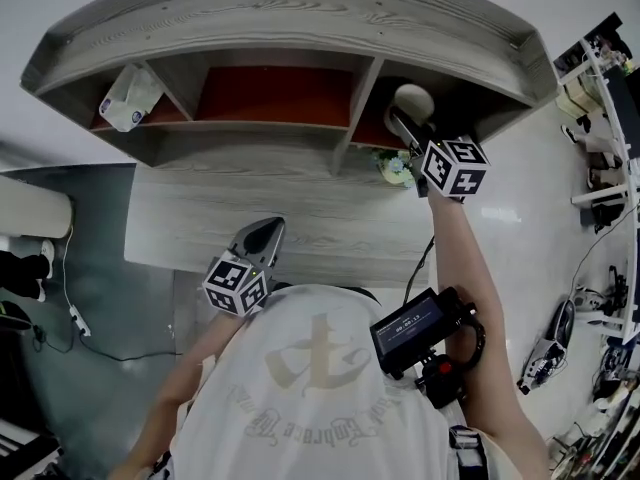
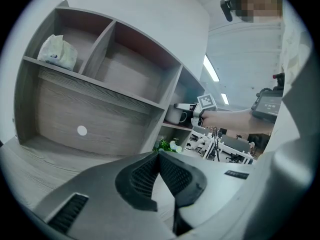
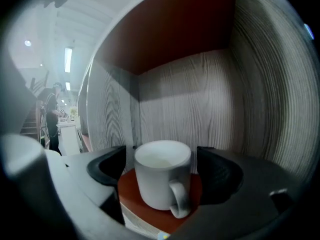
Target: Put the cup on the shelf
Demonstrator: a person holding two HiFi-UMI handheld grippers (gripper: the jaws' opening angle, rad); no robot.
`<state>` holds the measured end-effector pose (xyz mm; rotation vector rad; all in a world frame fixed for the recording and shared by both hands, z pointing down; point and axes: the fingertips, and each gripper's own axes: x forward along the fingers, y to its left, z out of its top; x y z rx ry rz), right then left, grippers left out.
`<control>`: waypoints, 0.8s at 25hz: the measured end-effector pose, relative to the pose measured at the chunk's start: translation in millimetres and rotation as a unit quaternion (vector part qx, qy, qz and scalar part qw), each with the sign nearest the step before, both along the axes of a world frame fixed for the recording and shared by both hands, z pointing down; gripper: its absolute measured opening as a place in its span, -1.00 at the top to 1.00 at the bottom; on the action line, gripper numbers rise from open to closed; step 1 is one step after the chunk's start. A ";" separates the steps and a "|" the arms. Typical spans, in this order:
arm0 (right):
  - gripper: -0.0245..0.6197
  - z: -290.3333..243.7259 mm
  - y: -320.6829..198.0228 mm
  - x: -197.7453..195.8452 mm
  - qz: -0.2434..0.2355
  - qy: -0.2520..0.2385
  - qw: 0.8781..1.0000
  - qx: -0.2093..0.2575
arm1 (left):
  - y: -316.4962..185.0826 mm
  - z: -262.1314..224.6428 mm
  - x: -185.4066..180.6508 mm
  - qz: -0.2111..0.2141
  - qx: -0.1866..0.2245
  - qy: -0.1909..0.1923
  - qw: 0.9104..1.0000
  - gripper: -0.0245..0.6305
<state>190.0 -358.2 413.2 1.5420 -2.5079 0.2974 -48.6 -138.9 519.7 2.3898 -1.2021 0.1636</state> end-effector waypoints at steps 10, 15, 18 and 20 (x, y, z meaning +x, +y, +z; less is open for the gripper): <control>-0.06 -28.1 31.1 15.4 0.014 -0.026 0.998 0.058 | -2.6 -2.8 13.5 0.029 0.005 0.002 1.000 0.92; 0.29 -33.2 59.7 22.0 0.007 -0.025 0.997 0.077 | -2.4 -4.2 25.3 0.048 0.006 0.003 0.999 0.92; 0.62 -29.7 76.4 33.5 0.022 -0.037 0.996 0.078 | -4.1 -5.5 32.3 0.059 0.008 0.005 0.998 0.92; 0.87 -24.6 86.4 40.3 0.029 -0.043 0.996 0.074 | -5.8 -6.7 36.0 0.066 0.008 0.006 0.998 0.92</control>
